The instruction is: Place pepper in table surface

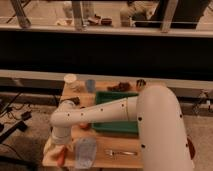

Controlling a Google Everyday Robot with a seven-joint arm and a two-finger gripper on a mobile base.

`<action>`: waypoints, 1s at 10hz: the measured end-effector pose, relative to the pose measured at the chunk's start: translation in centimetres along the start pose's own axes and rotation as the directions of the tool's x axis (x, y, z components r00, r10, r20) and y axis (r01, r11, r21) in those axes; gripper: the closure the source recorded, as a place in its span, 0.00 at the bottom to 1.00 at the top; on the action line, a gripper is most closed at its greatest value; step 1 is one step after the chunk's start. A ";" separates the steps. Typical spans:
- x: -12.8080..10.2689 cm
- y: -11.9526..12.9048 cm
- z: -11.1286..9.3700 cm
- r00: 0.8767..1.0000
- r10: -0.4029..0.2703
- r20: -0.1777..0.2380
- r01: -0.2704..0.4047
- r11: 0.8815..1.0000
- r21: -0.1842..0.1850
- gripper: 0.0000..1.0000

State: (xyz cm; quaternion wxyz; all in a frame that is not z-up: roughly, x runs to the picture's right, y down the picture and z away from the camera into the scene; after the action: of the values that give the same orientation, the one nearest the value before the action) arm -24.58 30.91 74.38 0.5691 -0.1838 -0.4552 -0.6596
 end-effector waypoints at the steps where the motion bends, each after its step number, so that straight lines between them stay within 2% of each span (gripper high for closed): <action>1: 0.1 0.3 0.0 1.000 0.007 0.002 -0.007 1.000 0.001 0.32; 3: 0.2 0.8 -0.3 1.000 0.012 -0.001 -0.012 1.000 -0.002 0.43; 6: 0.2 0.9 -0.5 1.000 0.011 -0.002 -0.011 1.000 -0.003 0.45; 8: 0.5 1.1 0.0 1.000 0.020 -0.004 -0.020 1.000 0.001 0.59; 10: 0.7 1.0 0.4 1.000 0.011 -0.009 -0.011 1.000 -0.005 0.63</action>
State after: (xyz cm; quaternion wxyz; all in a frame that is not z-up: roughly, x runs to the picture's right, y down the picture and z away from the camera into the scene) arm -23.95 30.92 75.53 0.5743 -0.1847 -0.4499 -0.6585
